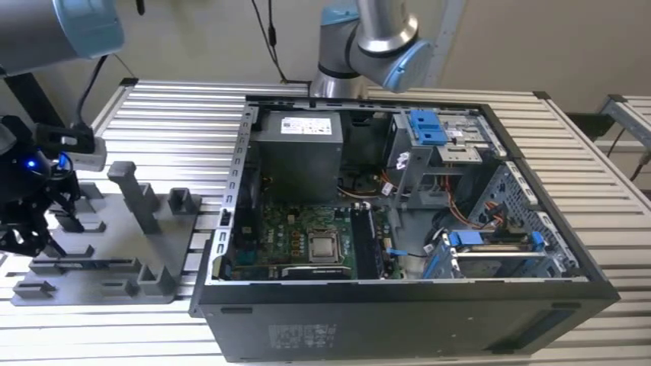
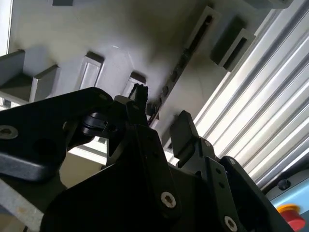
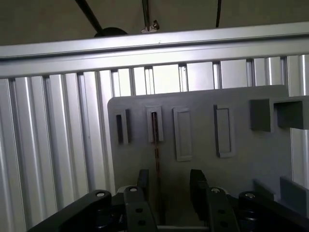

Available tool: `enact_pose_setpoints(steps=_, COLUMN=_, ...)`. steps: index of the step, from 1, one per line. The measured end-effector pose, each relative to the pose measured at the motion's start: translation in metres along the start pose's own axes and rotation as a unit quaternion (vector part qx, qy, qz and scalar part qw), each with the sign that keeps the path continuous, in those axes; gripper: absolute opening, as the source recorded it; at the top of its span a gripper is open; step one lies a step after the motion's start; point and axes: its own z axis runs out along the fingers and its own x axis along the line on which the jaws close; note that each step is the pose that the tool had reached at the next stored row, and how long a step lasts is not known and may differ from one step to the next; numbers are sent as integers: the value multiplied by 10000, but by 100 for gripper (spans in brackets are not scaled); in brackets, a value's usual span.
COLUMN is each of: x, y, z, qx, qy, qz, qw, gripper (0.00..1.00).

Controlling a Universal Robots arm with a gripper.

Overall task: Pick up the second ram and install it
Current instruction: 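Pick up the second ram and move it above second insertion slot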

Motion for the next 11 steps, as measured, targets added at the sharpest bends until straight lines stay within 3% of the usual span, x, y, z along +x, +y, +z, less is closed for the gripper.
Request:
enact_pose_setpoints(steps=4, x=1, y=11, z=18, qx=176, qy=4, qz=-10, qw=9998, gripper=48)
enact_pose_setpoints(steps=11, x=3, y=11, z=93, qx=179, qy=4, qz=-10, qw=9998, gripper=48)
